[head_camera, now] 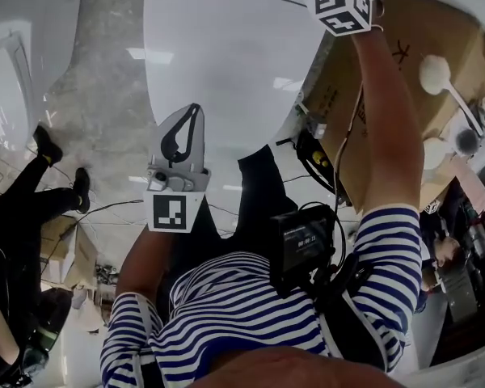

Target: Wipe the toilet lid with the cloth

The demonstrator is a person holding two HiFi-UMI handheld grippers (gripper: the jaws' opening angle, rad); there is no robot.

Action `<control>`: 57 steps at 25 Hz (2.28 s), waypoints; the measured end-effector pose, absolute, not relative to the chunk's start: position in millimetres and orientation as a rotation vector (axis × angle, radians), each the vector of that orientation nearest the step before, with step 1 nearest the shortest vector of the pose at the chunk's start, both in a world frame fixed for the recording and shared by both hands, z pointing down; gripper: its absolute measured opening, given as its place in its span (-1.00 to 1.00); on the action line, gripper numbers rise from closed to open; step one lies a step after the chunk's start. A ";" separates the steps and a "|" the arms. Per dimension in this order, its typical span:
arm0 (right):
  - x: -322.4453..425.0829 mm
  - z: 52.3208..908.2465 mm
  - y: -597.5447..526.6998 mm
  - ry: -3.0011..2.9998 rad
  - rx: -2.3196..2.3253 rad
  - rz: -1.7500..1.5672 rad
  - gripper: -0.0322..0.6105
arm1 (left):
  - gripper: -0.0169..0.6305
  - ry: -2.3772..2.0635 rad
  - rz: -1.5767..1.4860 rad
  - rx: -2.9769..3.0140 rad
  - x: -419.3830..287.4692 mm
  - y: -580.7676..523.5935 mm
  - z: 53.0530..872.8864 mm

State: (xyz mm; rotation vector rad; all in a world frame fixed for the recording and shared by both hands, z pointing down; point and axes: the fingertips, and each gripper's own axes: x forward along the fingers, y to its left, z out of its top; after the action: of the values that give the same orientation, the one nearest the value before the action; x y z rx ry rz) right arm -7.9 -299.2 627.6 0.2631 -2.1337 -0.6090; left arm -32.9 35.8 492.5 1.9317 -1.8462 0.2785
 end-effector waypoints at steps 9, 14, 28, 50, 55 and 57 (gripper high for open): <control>-5.9 655.1 -289.6 -2.104 0.180 -0.553 -0.53 | -0.94 -1.874 0.265 1.881 -33.4 41.5 499.5; 2.8 658.0 -258.3 -2.090 0.119 -0.545 -0.53 | -0.94 -1.874 0.254 1.906 -29.5 40.7 489.5; 45.0 668.0 -111.0 -2.105 -0.022 -0.501 -0.53 | -0.94 -1.815 0.260 1.987 -15.6 62.9 478.9; 156.3 683.3 241.7 -2.057 -0.557 -0.234 -0.53 | -0.94 -1.792 0.242 2.044 -7.9 67.9 467.8; 161.9 686.4 264.3 -2.056 -0.592 -0.220 -0.53 | -0.94 -1.785 0.241 2.038 -5.0 71.9 468.4; 162.3 686.9 264.5 -2.060 -0.599 -0.229 -0.53 | -0.94 -1.778 0.247 2.038 -2.4 72.6 469.6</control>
State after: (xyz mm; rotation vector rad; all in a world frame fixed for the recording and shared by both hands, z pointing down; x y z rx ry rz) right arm 162.3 264.5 686.9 -0.5995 -2.0600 -0.2288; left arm -2.4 72.6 469.6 2.0377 -1.7776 0.2471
